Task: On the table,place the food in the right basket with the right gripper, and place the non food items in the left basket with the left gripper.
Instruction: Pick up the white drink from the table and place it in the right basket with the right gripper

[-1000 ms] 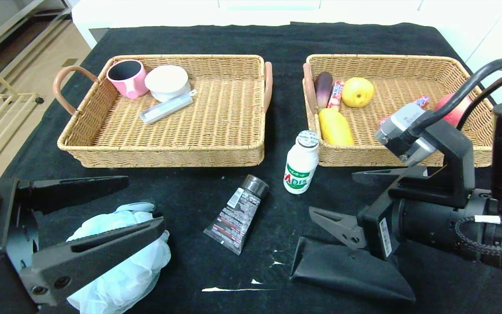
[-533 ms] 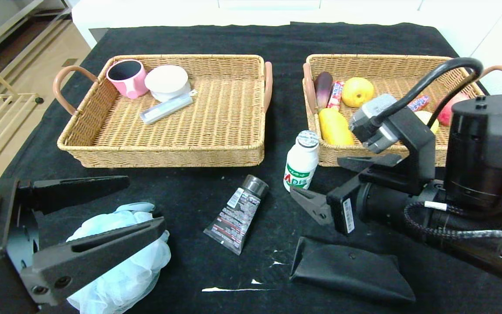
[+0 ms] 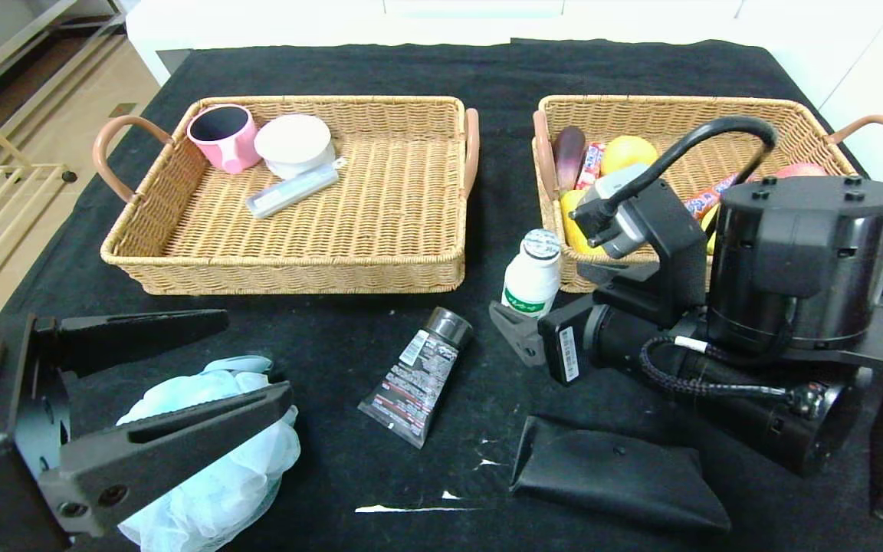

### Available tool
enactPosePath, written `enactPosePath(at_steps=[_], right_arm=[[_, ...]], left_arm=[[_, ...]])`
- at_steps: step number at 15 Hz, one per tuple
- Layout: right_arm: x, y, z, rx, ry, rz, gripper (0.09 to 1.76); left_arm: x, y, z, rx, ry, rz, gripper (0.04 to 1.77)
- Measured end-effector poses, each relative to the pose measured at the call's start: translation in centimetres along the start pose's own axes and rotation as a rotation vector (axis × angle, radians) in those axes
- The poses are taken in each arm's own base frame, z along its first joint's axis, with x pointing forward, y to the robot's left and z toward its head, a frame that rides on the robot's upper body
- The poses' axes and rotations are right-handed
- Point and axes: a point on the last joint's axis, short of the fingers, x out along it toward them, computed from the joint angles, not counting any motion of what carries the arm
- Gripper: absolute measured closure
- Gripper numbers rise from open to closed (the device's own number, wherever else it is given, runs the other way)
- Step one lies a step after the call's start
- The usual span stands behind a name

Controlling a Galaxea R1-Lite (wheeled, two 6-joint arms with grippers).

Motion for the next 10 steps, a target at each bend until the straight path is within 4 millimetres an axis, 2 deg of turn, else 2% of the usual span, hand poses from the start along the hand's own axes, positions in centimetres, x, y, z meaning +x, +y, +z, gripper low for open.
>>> enactPosePath(at_steps=[10], right_arm=[[2.1, 0.0, -0.1, 0.010, -0.007, -0.061, 0.14]], left_arm=[[-0.1, 0.0, 0.1, 0.001, -0.005, 0.000, 0.09]])
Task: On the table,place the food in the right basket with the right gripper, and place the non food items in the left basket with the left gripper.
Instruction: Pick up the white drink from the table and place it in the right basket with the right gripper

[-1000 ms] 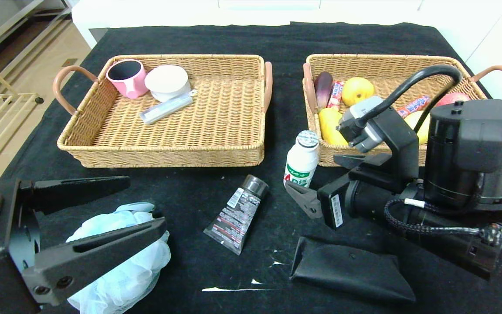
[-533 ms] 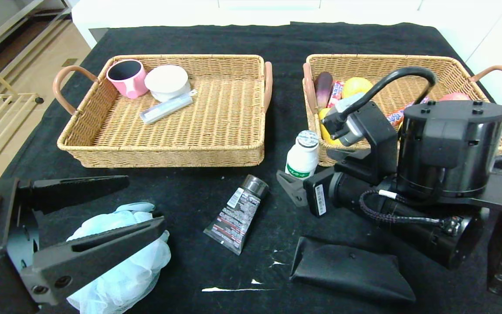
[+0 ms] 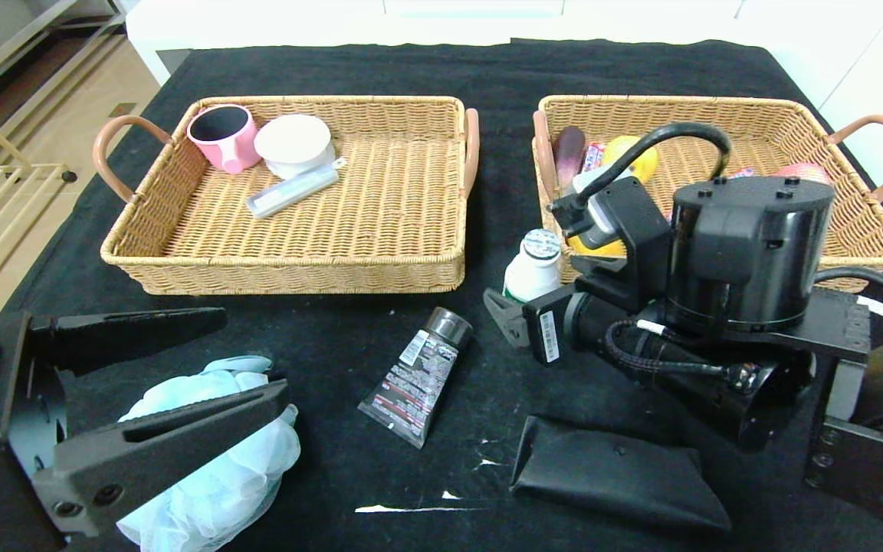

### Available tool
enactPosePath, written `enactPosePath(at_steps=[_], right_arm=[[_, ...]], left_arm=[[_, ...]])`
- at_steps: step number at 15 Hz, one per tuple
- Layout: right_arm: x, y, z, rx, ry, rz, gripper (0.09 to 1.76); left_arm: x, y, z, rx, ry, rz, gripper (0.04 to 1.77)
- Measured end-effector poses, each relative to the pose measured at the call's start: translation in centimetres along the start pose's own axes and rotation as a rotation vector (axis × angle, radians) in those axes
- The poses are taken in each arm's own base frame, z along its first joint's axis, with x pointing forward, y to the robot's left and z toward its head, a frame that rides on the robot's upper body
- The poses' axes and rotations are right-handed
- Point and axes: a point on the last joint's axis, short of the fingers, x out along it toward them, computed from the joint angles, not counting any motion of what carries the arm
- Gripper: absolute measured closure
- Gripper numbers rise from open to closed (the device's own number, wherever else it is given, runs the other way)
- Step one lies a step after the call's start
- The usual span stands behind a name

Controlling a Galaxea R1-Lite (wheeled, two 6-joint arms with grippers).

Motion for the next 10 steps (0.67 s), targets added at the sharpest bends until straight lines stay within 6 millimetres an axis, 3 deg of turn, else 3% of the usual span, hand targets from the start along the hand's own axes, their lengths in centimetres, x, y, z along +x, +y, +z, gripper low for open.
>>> enactPosePath(at_steps=[10], right_arm=[[0.81, 0.25, -0.02, 0.004, -0.010, -0.002, 0.14]], left_arm=[[0.04, 0.01, -0.06, 0.000, 0.003, 0.001, 0.09]])
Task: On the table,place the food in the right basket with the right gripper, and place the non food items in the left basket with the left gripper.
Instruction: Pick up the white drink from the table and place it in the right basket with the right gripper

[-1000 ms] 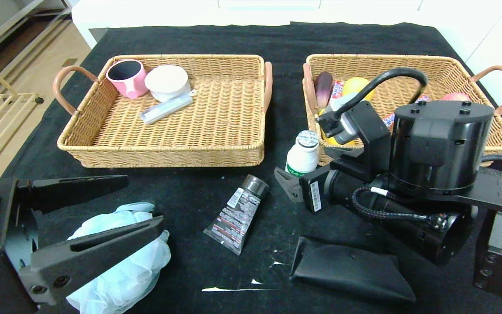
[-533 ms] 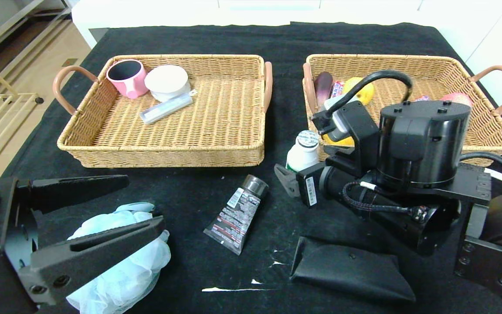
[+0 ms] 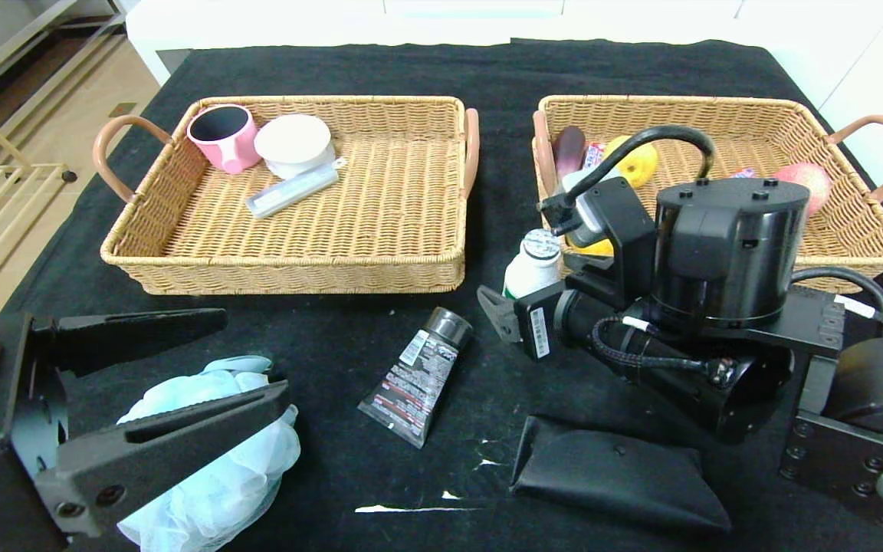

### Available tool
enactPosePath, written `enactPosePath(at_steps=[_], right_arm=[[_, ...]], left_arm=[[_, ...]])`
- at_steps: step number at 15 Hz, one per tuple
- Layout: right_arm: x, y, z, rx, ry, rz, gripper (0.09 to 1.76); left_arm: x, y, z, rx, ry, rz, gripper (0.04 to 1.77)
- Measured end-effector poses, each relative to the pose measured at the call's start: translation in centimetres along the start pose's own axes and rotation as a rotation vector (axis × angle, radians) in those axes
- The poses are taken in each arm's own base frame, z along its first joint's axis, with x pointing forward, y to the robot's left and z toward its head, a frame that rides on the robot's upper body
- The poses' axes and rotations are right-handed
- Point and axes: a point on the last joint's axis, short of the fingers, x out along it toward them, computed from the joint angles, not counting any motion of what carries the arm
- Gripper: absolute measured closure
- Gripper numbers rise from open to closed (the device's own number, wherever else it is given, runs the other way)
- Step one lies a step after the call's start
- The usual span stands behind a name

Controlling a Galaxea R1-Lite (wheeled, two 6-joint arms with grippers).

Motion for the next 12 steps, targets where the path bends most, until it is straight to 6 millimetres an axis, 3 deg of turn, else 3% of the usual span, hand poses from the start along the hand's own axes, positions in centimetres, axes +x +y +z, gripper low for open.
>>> enactPosePath(at_steps=[1, 4, 6, 12], right_arm=[[0.04, 0.02, -0.01, 0.000, 0.000, 0.000, 0.19], [0.09, 0.01, 0.01, 0.001, -0.003, -0.001, 0.69], [0.15, 0.00, 0.01, 0.001, -0.003, -0.001, 0.90], [0.37, -0.16, -0.07, 0.004, -0.004, -0.006, 0.97]], left_arm=[[0.00, 0.00, 0.00, 0.000, 0.000, 0.000, 0.09], [0.00, 0.00, 0.00, 0.000, 0.000, 0.000, 0.09], [0.01, 0.00, 0.00, 0.000, 0.000, -0.001, 0.09], [0.02, 0.03, -0.01, 0.000, 0.001, 0.001, 0.09]])
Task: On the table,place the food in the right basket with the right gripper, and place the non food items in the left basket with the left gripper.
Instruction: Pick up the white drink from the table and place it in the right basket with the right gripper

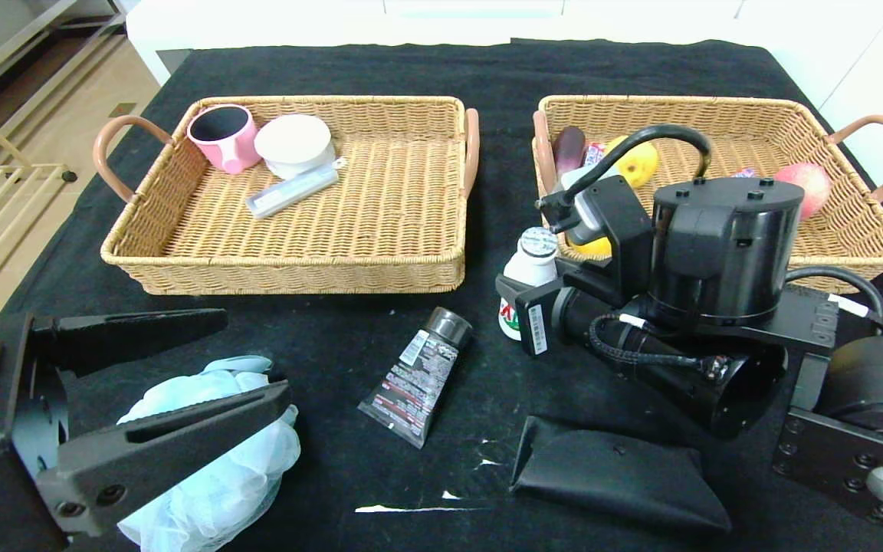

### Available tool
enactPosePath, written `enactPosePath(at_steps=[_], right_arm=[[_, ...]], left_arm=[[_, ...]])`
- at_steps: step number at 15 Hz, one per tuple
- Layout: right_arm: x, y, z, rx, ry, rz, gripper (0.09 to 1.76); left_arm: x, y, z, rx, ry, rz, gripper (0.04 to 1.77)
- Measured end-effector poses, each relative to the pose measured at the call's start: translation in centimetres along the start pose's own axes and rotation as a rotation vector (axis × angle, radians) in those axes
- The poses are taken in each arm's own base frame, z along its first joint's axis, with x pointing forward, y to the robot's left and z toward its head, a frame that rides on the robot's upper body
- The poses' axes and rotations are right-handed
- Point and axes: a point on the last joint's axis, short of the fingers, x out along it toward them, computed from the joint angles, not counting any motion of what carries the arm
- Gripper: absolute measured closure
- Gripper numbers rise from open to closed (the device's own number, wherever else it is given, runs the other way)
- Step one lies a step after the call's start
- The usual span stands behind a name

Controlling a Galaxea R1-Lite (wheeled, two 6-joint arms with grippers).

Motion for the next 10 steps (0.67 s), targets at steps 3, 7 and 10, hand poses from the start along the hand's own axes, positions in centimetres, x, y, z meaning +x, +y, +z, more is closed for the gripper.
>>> enactPosePath(at_steps=[3, 7, 10], right_arm=[[0.0, 0.0, -0.1, -0.001, 0.004, 0.001, 0.97], [-0.3, 0.0, 0.1, -0.002, 0.004, 0.008, 0.97], [-1.1, 0.1, 0.7, -0.001, -0.008, 0.018, 0.97]], left_arm=[[0.0, 0.0, 0.0, 0.000, 0.000, 0.000, 0.09], [0.0, 0.0, 0.0, 0.001, 0.001, -0.001, 0.09], [0.1, 0.0, -0.1, 0.002, 0.008, 0.000, 0.09]])
